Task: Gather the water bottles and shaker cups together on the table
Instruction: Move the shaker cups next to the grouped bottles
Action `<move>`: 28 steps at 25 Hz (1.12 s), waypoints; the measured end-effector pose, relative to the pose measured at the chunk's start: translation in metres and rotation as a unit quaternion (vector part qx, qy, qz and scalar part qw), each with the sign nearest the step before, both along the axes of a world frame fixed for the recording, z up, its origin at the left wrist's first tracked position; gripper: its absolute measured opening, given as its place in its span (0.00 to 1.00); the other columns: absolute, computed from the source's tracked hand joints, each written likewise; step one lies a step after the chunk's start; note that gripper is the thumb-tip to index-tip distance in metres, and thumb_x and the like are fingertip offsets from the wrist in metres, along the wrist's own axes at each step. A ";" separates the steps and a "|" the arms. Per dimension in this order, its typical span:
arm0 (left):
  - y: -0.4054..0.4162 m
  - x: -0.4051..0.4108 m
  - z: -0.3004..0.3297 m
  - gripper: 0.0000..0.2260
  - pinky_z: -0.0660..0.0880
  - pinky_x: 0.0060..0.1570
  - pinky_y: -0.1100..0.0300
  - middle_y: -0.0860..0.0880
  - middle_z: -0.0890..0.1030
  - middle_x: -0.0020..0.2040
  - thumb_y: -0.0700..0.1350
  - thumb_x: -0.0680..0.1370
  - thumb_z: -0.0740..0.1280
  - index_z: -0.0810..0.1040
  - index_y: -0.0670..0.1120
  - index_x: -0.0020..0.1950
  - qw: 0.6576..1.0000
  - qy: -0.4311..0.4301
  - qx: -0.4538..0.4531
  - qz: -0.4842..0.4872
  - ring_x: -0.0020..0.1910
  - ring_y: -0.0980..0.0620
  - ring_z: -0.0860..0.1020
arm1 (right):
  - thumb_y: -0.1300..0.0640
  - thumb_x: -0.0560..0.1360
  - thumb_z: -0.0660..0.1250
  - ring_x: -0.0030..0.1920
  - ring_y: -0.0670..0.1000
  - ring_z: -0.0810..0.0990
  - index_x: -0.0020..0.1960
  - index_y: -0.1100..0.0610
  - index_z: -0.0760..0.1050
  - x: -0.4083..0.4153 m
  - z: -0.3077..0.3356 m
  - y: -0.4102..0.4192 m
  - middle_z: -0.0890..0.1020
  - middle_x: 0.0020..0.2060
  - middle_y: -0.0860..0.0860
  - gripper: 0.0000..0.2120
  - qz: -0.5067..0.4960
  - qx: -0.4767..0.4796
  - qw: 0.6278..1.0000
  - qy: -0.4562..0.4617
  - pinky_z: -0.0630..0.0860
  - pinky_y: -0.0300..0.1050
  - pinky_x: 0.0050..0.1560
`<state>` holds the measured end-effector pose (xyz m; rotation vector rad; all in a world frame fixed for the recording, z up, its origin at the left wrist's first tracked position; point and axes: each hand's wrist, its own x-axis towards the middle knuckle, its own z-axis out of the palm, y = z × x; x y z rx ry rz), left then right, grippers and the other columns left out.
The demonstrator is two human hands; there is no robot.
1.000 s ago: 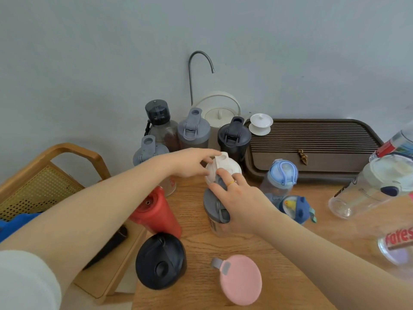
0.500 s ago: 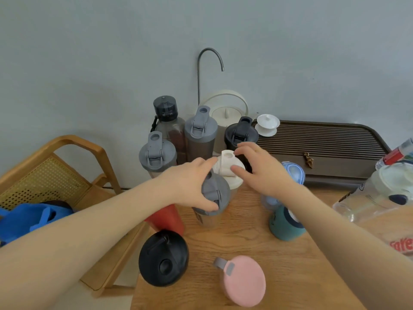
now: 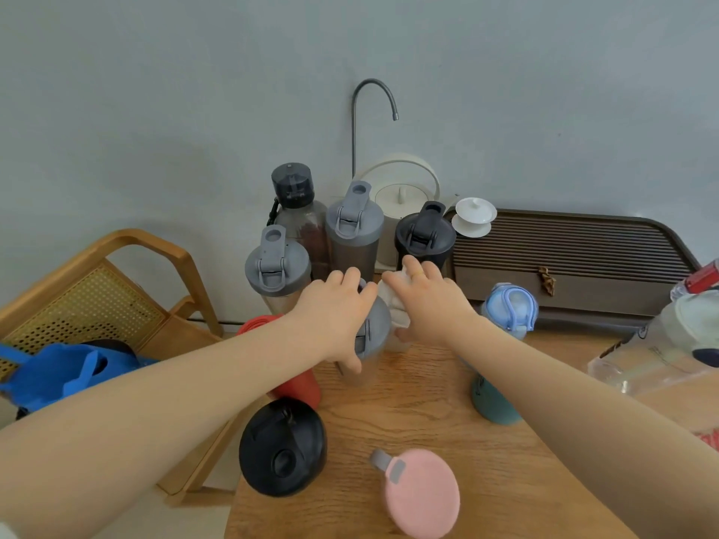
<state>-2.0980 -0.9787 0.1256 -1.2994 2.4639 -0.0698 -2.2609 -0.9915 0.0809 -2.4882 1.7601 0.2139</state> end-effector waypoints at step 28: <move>-0.067 0.132 -0.039 0.38 0.64 0.65 0.53 0.45 0.61 0.72 0.45 0.69 0.74 0.56 0.47 0.73 0.761 0.565 0.152 0.279 0.70 0.46 0.64 | 0.52 0.69 0.70 0.70 0.58 0.62 0.72 0.47 0.51 -0.003 0.012 0.014 0.49 0.76 0.54 0.39 -0.044 -0.033 0.997 0.061 0.62 0.55 0.68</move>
